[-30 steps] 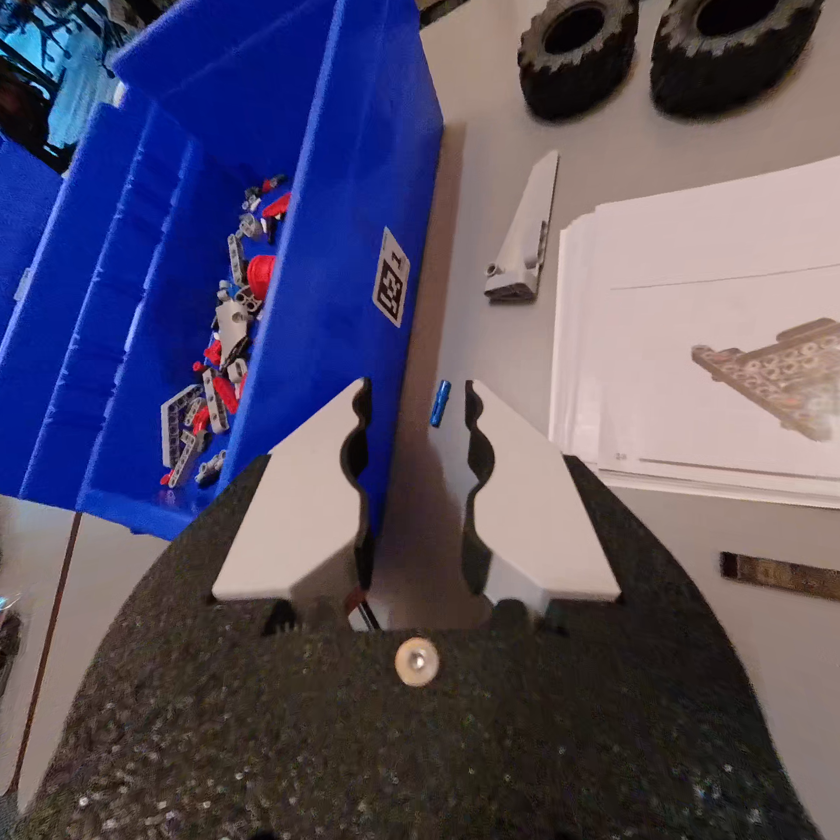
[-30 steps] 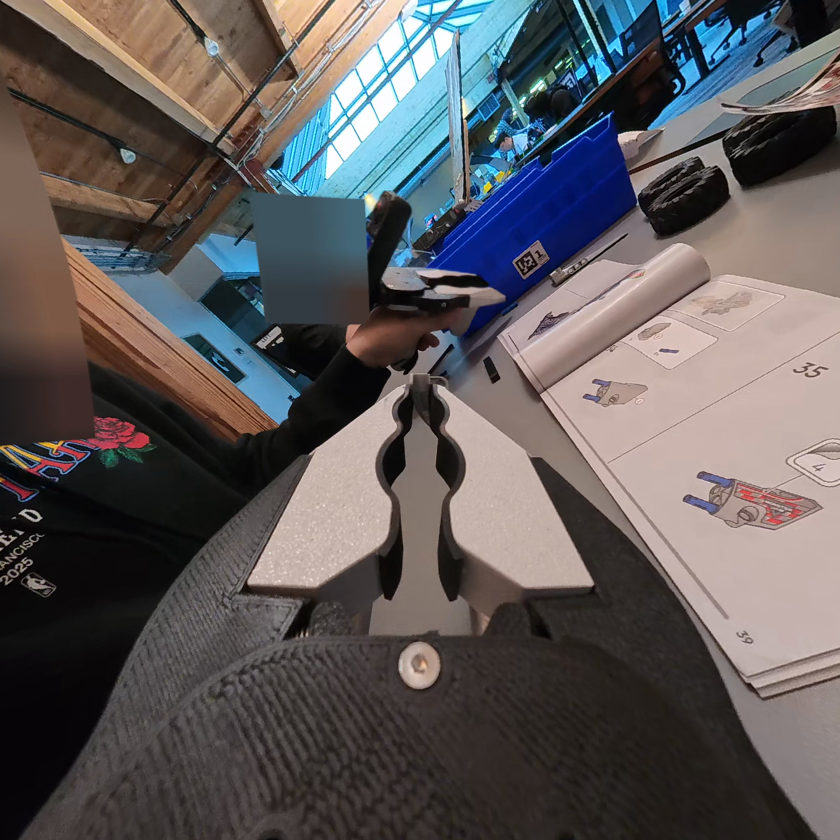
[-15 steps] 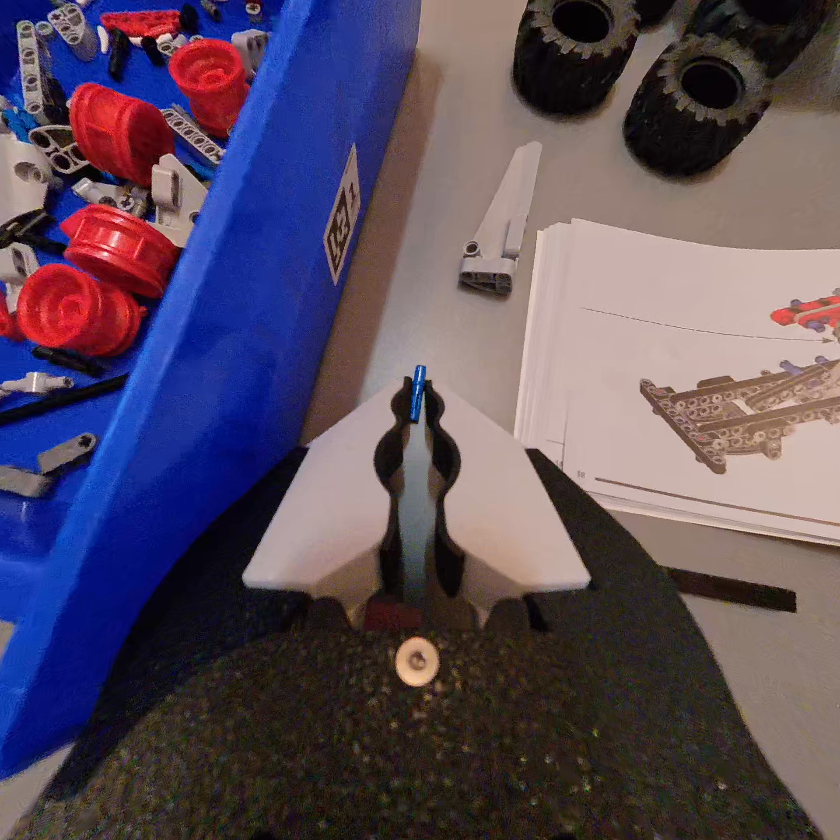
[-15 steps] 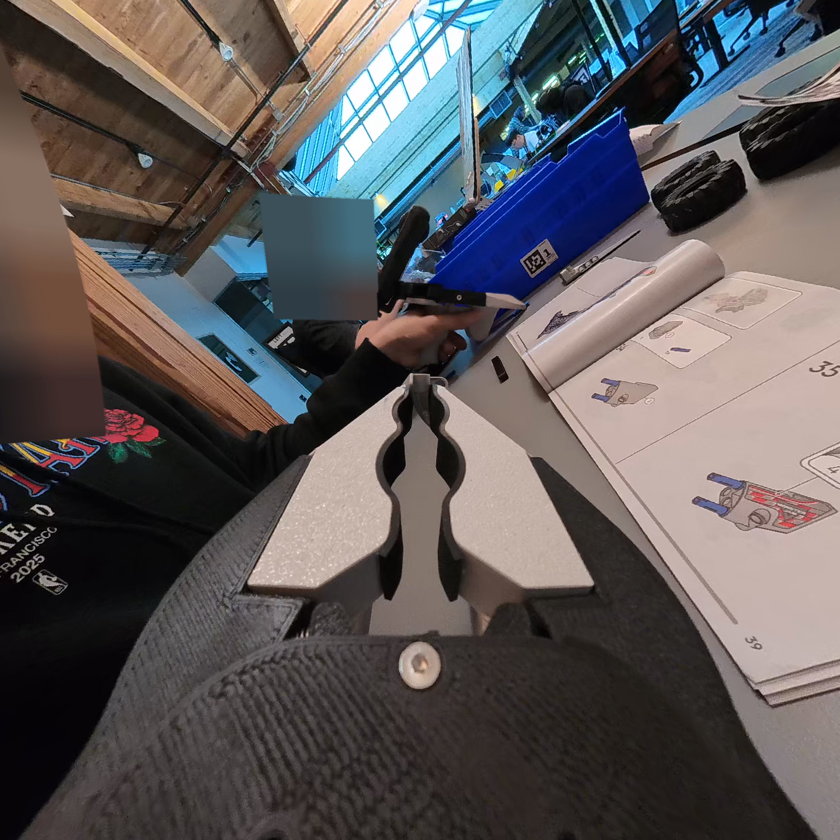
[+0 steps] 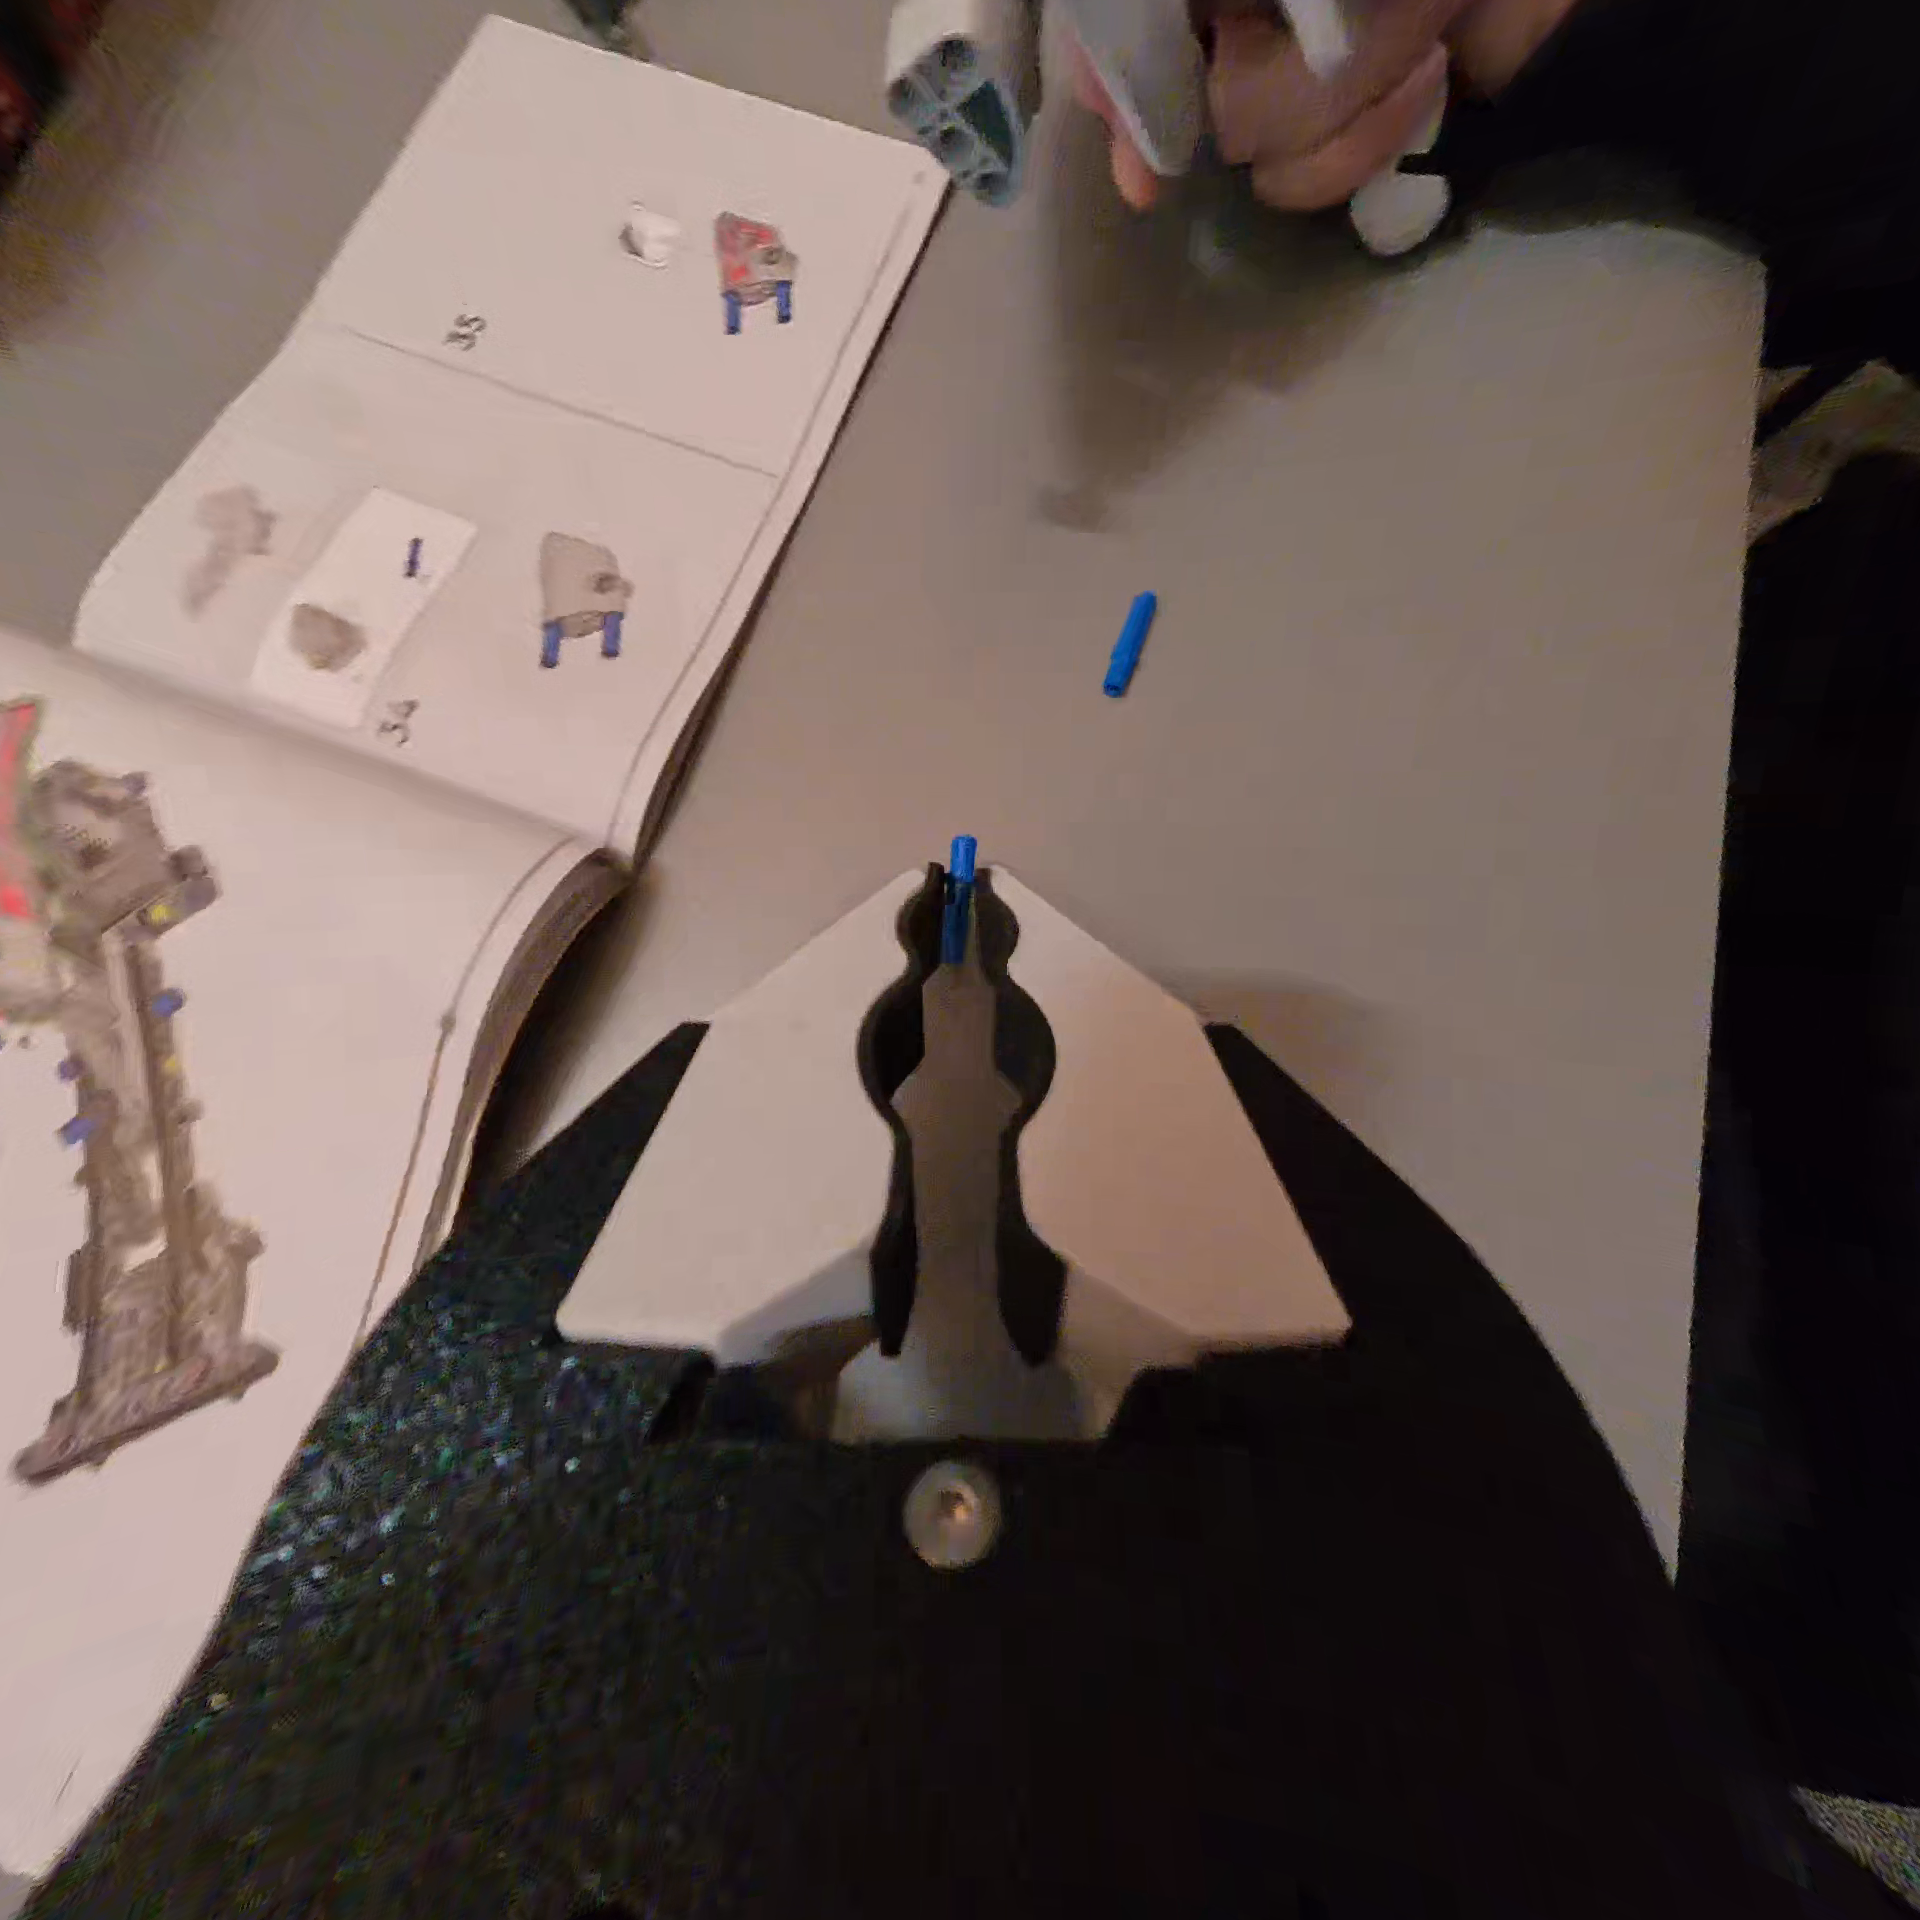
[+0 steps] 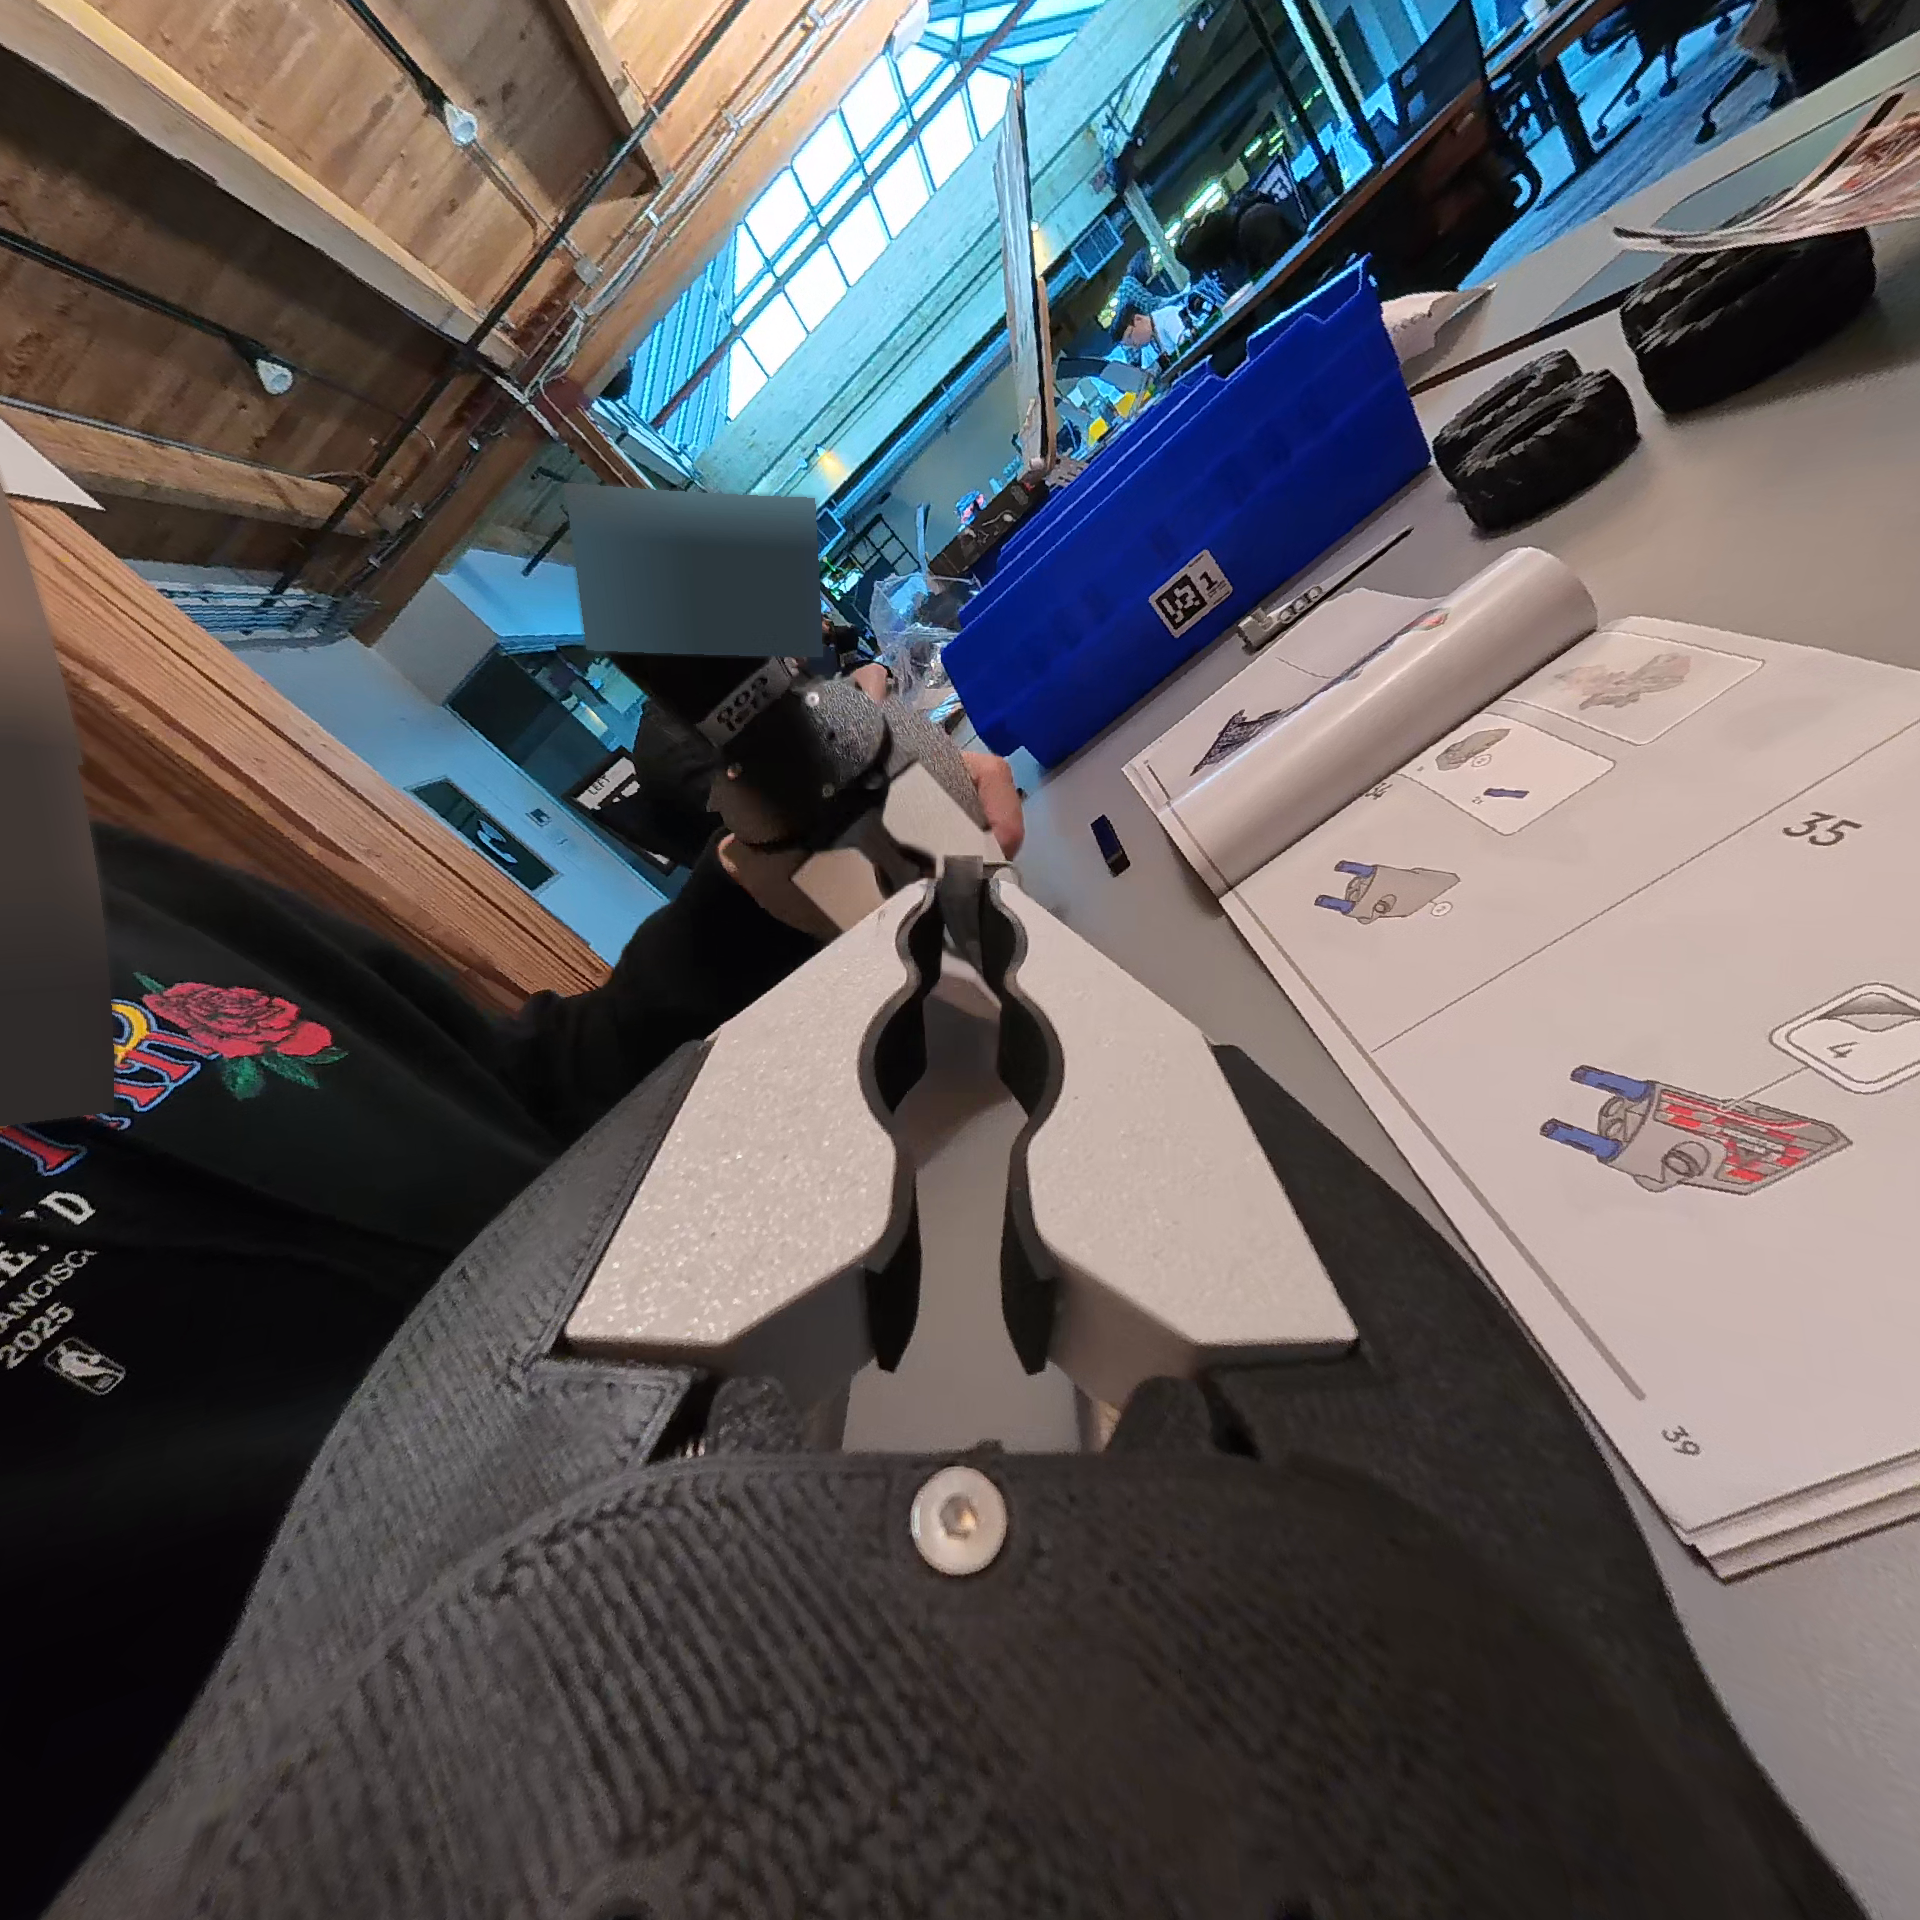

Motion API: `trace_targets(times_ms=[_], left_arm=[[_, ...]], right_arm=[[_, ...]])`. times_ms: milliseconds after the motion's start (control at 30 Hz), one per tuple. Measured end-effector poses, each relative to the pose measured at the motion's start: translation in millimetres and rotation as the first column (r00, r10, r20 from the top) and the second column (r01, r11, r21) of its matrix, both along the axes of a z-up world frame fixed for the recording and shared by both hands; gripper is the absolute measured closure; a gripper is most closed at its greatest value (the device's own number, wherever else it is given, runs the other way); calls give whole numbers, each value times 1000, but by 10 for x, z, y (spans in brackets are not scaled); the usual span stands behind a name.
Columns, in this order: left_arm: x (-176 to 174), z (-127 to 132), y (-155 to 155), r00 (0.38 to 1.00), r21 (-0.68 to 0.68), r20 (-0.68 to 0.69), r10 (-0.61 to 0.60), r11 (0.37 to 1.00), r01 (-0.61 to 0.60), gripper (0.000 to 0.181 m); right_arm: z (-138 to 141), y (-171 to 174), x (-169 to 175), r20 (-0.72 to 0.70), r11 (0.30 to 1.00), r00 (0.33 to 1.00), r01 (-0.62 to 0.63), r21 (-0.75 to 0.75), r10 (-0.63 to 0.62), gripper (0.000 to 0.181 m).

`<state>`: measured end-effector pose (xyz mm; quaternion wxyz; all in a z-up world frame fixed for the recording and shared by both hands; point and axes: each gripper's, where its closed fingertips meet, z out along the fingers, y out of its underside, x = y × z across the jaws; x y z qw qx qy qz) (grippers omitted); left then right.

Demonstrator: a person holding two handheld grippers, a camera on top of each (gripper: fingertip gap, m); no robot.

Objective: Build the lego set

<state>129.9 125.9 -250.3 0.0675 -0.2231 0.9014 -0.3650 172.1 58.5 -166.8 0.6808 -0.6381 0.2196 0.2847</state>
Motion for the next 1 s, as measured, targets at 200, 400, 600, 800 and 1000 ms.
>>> trace_targets(times_ms=[200,400,600,800,1000], left_arm=[[-71,-88,-48,1000,48,23,14,999,-15,150],[-203,5,14,976,56,-63,206,978,-203,165],[-189,-132,-30,972,84,-83,221,973,-215,177],[225,-82,64,907,20,-5,420,907,-420,167],[26,15,75,851,-35,-64,521,851,-524,161]], right_arm=[[1,-2,0,3,1000,1000,3,0,-3,176],[15,-7,-14,4,1000,1000,-7,11,7,177],[29,-12,-25,5,1000,1000,-16,23,16,177],[42,-25,-35,10,999,1000,-19,32,18,177],[54,-35,-37,9,999,1000,-22,42,21,177]])
